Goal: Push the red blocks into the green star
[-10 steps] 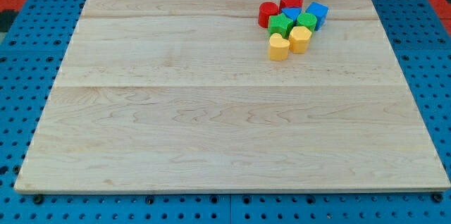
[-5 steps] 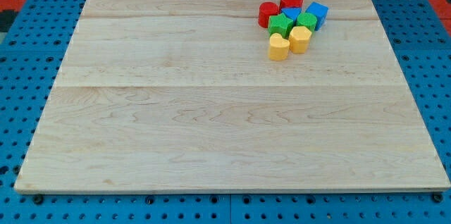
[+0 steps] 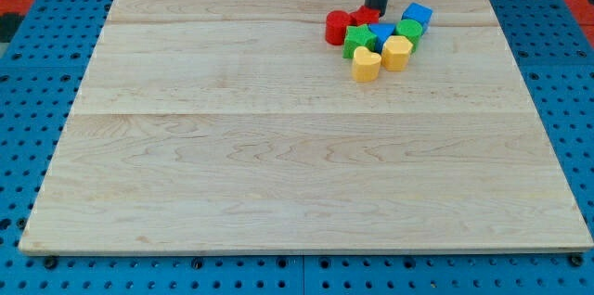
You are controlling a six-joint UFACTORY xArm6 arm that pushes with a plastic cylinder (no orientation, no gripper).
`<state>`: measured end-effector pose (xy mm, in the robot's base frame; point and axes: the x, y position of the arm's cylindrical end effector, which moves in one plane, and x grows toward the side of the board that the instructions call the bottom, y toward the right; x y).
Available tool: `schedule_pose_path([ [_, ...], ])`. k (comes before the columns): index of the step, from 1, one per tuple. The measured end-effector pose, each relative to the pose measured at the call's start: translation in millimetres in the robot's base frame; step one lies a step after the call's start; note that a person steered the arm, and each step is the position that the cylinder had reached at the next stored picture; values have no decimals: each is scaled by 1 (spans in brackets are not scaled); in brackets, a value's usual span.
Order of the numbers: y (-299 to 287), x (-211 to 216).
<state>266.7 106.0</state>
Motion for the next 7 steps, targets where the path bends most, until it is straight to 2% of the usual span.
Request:
schedule_pose_path([
  [1,-18,30],
  [3,-60,45],
  [4,-32,9],
  [5,-87,-13],
  [6,-113,18],
  [7,-79,21],
])
